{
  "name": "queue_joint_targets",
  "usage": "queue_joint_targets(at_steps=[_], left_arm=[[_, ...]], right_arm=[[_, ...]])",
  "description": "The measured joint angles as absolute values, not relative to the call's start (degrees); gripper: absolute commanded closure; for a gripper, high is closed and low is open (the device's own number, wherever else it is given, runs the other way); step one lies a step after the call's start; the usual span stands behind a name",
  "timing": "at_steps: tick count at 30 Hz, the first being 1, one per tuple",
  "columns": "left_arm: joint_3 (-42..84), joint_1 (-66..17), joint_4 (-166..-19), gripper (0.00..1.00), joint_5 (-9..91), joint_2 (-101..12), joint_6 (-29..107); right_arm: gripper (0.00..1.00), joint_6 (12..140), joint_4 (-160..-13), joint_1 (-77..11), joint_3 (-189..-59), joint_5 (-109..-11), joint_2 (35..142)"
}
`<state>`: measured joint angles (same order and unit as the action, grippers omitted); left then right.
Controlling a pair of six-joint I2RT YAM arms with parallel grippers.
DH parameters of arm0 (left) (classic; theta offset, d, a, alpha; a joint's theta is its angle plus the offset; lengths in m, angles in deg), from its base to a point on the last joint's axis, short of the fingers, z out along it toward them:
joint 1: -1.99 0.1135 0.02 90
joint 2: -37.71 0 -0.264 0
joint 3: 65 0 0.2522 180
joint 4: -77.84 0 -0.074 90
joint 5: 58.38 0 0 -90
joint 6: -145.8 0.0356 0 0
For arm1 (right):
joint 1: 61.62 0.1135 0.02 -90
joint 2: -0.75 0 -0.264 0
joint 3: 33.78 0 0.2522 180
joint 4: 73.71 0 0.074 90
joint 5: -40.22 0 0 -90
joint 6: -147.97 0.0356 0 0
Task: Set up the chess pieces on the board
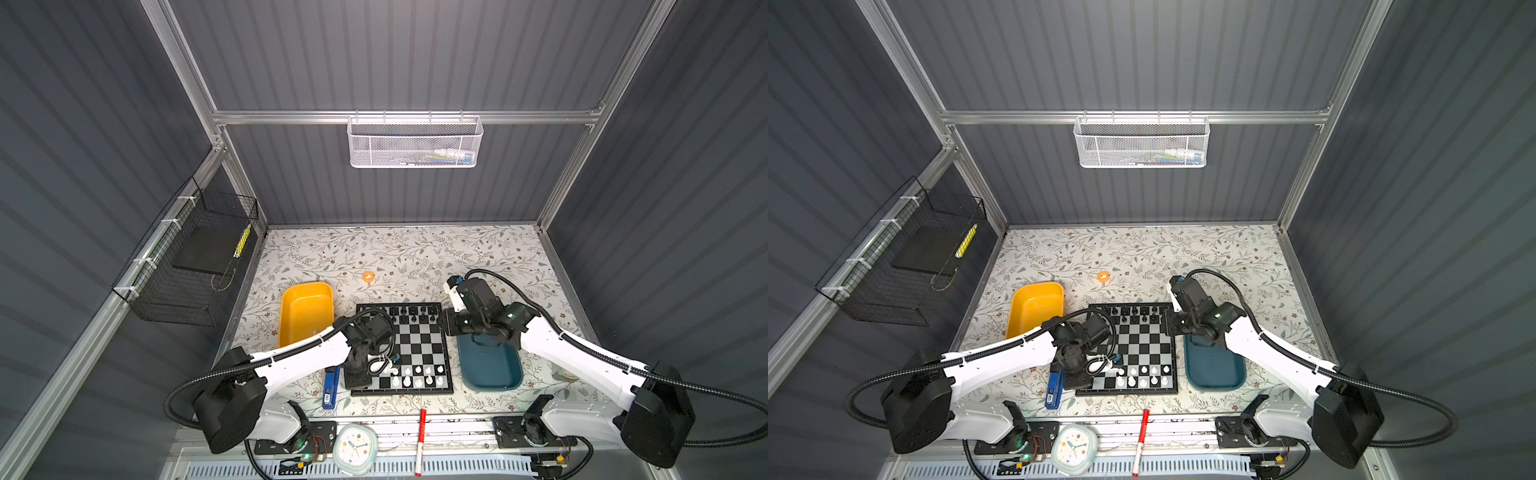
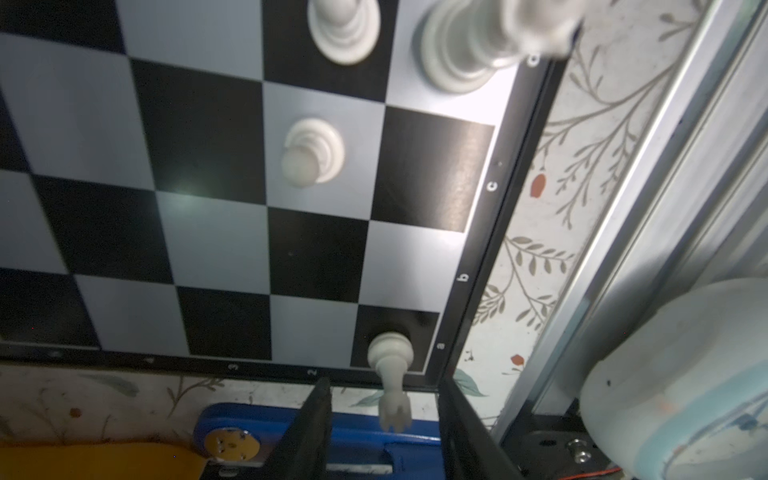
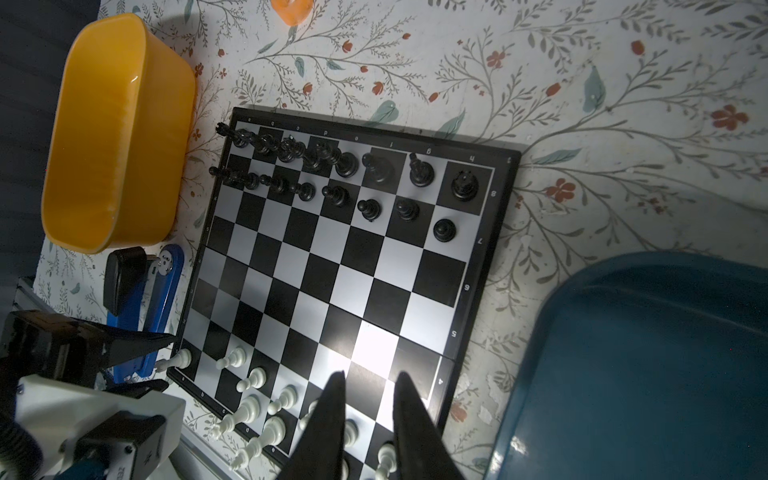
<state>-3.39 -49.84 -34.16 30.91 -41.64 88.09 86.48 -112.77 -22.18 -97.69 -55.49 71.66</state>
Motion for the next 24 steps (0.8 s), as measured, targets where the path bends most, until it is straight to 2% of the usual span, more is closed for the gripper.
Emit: queue_joint_targets(at_steps=[17, 24], left_arm=[[0.4, -49.8, -32.5, 0.51, 31.4, -40.8, 88.1], [0.9, -47.9, -32.7, 0.49, 30.2, -39.5, 87.3]], right_arm=[[0.75, 86.5, -116.0, -22.2, -97.7, -54.0, 67.7], [0.75, 84.5, -118.0, -22.2, -101.8, -53.1, 69.8]])
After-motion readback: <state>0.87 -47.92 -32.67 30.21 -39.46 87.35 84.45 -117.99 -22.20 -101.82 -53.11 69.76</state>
